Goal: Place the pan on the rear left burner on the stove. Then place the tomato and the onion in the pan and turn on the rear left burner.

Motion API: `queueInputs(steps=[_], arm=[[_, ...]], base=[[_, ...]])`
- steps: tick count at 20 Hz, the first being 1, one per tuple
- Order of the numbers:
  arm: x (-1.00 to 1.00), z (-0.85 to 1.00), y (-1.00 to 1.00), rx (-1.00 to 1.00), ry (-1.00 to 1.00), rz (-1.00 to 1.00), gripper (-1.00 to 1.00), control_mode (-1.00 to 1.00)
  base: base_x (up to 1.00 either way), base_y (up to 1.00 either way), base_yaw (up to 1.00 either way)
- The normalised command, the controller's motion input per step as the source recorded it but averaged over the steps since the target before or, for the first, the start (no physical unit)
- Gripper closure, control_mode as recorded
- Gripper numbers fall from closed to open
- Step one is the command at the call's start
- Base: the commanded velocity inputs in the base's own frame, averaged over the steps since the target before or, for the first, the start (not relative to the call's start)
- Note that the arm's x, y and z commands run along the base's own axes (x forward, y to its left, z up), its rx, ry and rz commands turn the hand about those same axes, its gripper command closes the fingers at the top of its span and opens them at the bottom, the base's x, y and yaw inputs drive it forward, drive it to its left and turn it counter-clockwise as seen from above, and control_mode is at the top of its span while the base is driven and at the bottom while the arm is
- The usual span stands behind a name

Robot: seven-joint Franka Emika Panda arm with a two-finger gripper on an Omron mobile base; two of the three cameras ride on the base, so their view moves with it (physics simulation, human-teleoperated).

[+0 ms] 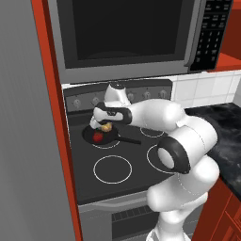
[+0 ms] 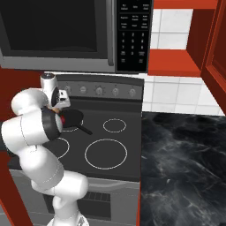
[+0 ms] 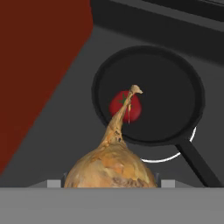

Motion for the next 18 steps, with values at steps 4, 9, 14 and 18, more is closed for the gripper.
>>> queueInputs(steps=[4,9,14,18], arm=[[0.54,-0.24,-0.08,0.00,0.00,-0.13,1.00,-1.00],[0.48,-0.39,0.00,0.00,0.00,-0.12,1.00,-1.00],[0.48,-0.31,-0.02,0.00,0.00,-0.11,1.00,-1.00],[0.33,-0.25,-0.04,0.00,0.00,-0.11,1.00,-1.00]], base=[[0.00,0.00,0.00],[0.00,0.00,0.00],[0.00,0.00,0.00],[0.00,0.00,0.00]])
